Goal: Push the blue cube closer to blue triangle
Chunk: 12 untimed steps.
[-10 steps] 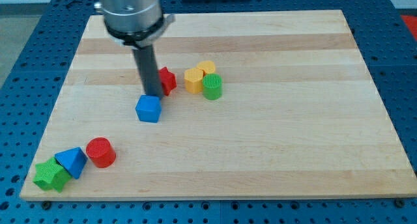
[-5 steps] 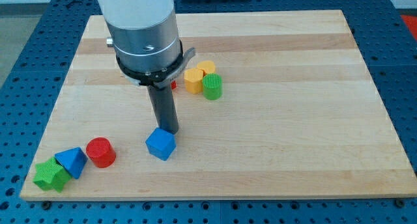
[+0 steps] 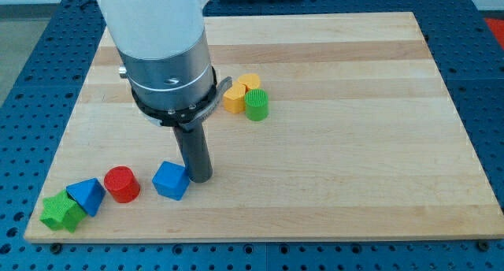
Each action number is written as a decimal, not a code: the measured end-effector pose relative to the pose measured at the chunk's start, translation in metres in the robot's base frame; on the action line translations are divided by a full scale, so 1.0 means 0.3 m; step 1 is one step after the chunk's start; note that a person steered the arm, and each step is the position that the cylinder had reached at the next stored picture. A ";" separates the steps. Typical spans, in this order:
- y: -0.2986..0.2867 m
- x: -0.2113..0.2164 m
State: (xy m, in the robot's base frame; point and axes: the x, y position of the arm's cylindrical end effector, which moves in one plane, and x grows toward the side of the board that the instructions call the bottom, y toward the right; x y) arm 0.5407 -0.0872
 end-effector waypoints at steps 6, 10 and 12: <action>-0.209 0.038; 0.286 0.165; 0.264 0.261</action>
State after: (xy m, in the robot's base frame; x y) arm 0.6190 -0.0082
